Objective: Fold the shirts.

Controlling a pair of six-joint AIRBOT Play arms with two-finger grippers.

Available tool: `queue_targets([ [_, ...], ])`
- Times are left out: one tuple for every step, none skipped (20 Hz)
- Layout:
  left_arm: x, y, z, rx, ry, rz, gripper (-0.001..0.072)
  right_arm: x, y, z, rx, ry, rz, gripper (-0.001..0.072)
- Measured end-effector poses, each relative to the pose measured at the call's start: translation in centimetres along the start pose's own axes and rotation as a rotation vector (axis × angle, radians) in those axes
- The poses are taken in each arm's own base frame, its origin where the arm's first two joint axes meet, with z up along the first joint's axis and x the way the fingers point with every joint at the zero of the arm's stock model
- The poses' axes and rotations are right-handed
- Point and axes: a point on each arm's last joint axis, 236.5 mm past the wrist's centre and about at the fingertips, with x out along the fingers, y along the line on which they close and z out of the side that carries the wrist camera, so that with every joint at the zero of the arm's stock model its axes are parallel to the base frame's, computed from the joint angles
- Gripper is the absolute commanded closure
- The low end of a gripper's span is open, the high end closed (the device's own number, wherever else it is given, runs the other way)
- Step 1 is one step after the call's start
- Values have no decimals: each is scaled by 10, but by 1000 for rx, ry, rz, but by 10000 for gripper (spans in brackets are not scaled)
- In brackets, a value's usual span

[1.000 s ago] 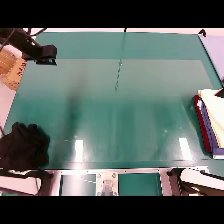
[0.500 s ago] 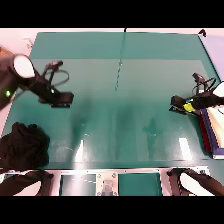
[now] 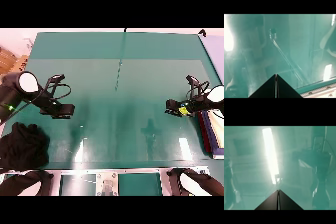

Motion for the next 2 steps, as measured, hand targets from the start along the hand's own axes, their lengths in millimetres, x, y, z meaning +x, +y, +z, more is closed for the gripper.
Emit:
queue_targets([
  [0,0,0,0,0,0,683,0,0,0,0,0,0,697],
  [0,0,0,0,-3,0,683,0,0,0,-1,0,1,697],
])
